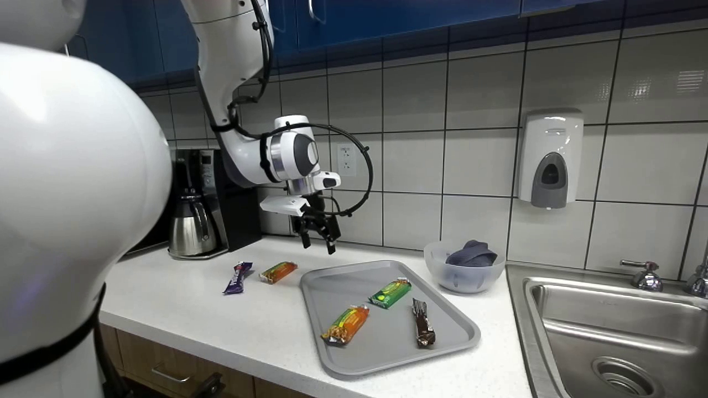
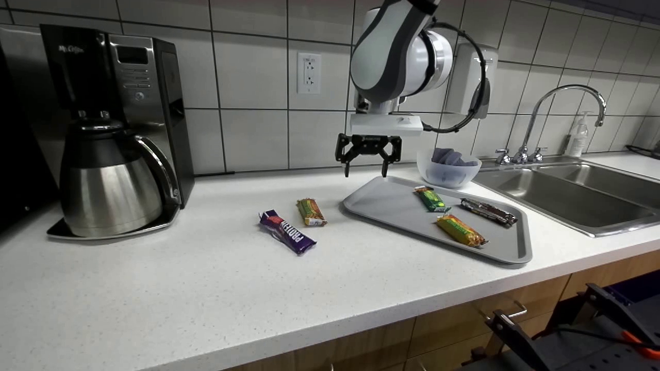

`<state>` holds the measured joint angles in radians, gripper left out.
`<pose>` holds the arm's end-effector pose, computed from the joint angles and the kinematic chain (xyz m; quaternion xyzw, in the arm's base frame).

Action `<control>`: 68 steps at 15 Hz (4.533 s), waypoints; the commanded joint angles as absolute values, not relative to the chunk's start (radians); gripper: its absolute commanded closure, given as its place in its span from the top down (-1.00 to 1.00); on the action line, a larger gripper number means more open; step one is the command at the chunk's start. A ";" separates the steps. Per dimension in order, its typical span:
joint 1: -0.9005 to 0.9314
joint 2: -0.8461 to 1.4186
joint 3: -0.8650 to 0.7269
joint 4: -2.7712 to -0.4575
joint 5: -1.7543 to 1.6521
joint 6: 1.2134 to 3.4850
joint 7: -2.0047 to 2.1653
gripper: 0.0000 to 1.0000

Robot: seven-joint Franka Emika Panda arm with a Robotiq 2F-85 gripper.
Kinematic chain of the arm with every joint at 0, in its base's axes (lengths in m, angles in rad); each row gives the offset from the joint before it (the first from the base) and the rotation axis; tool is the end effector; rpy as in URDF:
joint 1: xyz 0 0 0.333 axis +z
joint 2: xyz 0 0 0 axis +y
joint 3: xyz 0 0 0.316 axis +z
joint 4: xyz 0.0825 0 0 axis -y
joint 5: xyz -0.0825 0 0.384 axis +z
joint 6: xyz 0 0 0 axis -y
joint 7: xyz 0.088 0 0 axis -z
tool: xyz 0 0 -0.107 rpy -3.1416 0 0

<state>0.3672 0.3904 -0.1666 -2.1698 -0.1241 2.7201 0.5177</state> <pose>0.5679 0.1207 0.2292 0.9904 -0.0946 0.0970 0.0286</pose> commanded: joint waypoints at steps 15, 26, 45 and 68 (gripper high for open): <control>0.174 0.170 -0.119 -2.441 -0.134 2.730 0.326 1.00; 0.113 0.129 -0.109 -2.530 -0.151 2.734 0.283 1.00; 0.084 0.144 -0.143 -2.601 -0.195 2.730 0.333 1.00; 0.061 0.275 -0.164 -2.564 -0.156 2.776 0.303 1.00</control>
